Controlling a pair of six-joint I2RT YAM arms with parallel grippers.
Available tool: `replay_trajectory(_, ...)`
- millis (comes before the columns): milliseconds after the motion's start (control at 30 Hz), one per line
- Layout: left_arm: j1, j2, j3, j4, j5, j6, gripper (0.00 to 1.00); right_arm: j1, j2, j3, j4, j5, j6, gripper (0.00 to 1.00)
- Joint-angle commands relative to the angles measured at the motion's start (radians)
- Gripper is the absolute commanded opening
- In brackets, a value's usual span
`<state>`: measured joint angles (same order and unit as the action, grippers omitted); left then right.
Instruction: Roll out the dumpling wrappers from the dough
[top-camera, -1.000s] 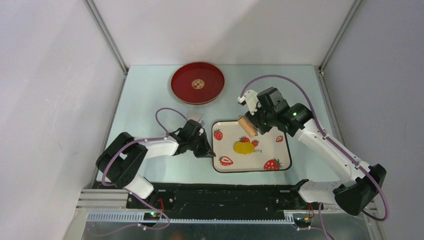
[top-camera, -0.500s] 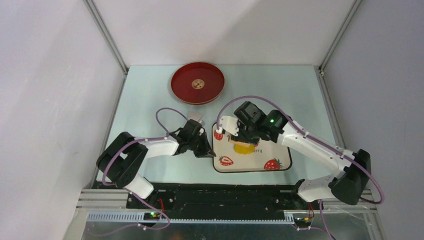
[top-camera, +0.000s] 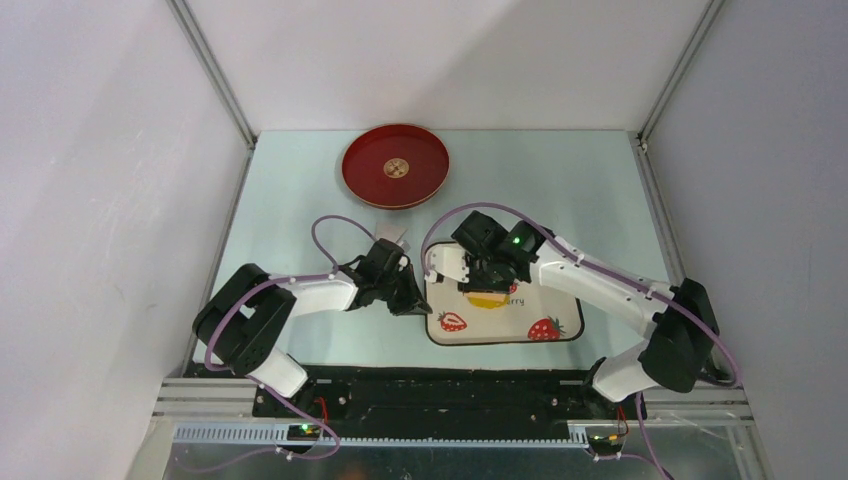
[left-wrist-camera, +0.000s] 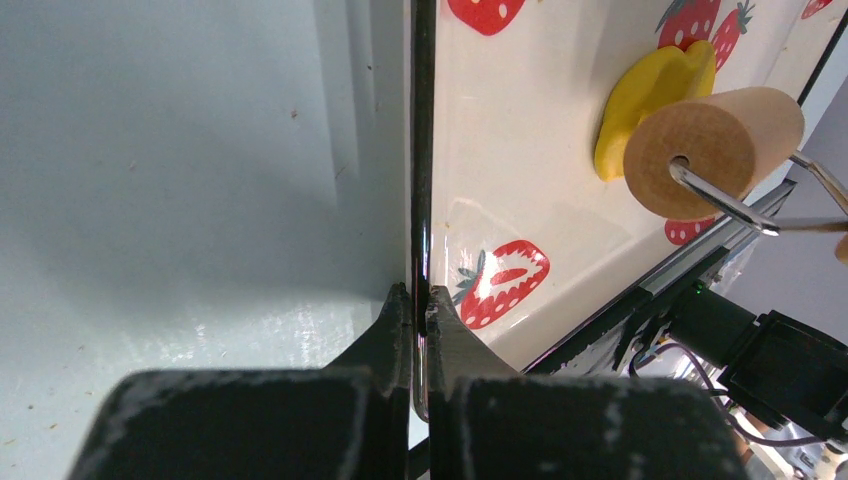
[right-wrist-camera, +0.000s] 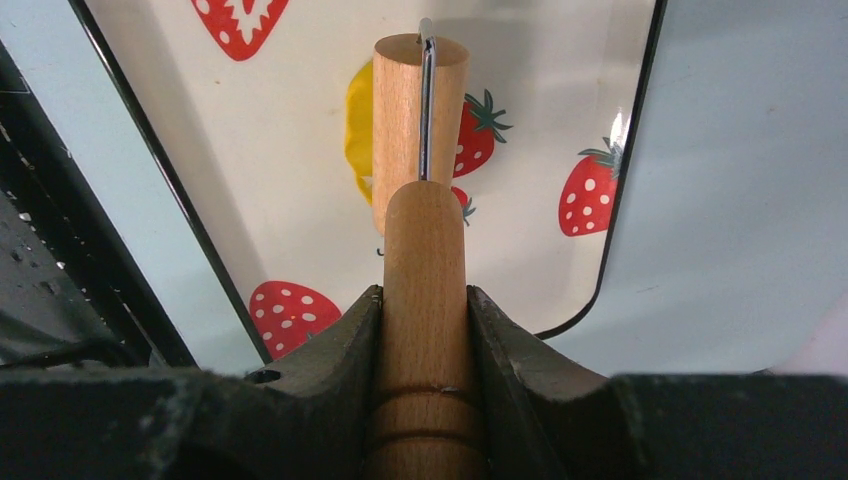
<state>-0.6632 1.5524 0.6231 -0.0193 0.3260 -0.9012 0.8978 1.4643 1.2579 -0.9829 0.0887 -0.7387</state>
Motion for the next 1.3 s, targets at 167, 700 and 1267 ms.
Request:
replay_trajectory(167, -0.012, 0.049, -0.017, -0.084, -0.049, 0.023, 0.0, 0.004, 0.066, -0.002, 0.022, 0.077, -0.038, 0.0)
replay_trajectory(700, -0.012, 0.052, -0.014, -0.084, -0.048, 0.024, 0.0, 0.037, 0.031, -0.151, 0.046, -0.023, 0.016, 0.0)
replay_trajectory(1267, -0.013, 0.047, -0.017, -0.084, -0.05, 0.023, 0.0, 0.136, -0.043, -0.328, 0.073, -0.155, 0.122, 0.0)
